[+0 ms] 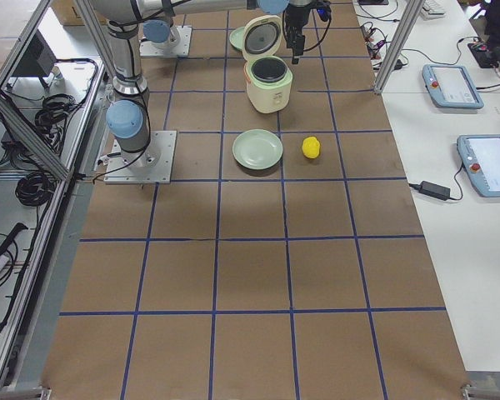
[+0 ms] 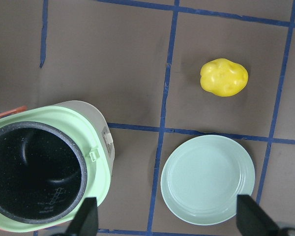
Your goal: Press rice cooker button
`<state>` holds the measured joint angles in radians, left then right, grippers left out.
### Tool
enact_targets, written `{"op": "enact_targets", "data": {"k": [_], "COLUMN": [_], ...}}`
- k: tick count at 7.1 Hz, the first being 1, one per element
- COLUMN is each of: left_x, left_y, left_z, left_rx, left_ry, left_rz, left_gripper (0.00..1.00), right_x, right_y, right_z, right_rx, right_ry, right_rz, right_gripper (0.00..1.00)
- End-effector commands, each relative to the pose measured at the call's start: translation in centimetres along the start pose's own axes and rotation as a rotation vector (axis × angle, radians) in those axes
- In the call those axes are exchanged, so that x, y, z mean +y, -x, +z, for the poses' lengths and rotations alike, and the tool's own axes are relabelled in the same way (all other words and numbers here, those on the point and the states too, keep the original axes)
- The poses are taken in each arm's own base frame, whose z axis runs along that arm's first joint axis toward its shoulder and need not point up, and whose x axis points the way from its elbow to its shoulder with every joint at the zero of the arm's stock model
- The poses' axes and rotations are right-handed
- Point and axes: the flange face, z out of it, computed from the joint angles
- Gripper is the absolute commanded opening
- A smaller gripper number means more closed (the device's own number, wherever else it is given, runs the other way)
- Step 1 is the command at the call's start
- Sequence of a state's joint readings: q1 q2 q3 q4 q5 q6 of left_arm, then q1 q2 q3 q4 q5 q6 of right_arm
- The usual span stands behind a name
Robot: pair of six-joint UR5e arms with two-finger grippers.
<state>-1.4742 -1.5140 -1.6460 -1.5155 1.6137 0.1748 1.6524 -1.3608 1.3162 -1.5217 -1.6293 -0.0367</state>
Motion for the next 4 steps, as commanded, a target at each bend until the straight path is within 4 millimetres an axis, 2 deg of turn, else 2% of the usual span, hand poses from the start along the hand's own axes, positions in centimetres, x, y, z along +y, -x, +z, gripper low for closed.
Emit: {"op": "enact_targets", "data": {"k": [1, 4], "left_x": [0.00, 0.00], "left_y": [0.00, 0.00], "left_z": [0.00, 0.00], "left_rx": [0.000, 0.000], "left_ry": [0.000, 0.000], "left_rz": [0.000, 0.000], "left_gripper": [1.00, 1.00], "right_x": [0.17, 0.18], "right_y": [0.19, 0.30], "right_z": [0.05, 0.06], "right_rx": [-0.021, -0.031], "right_ry": [0.012, 0.013], "right_rz": [-0.003, -0.004], "right_gripper": [1.00, 1.00]}}
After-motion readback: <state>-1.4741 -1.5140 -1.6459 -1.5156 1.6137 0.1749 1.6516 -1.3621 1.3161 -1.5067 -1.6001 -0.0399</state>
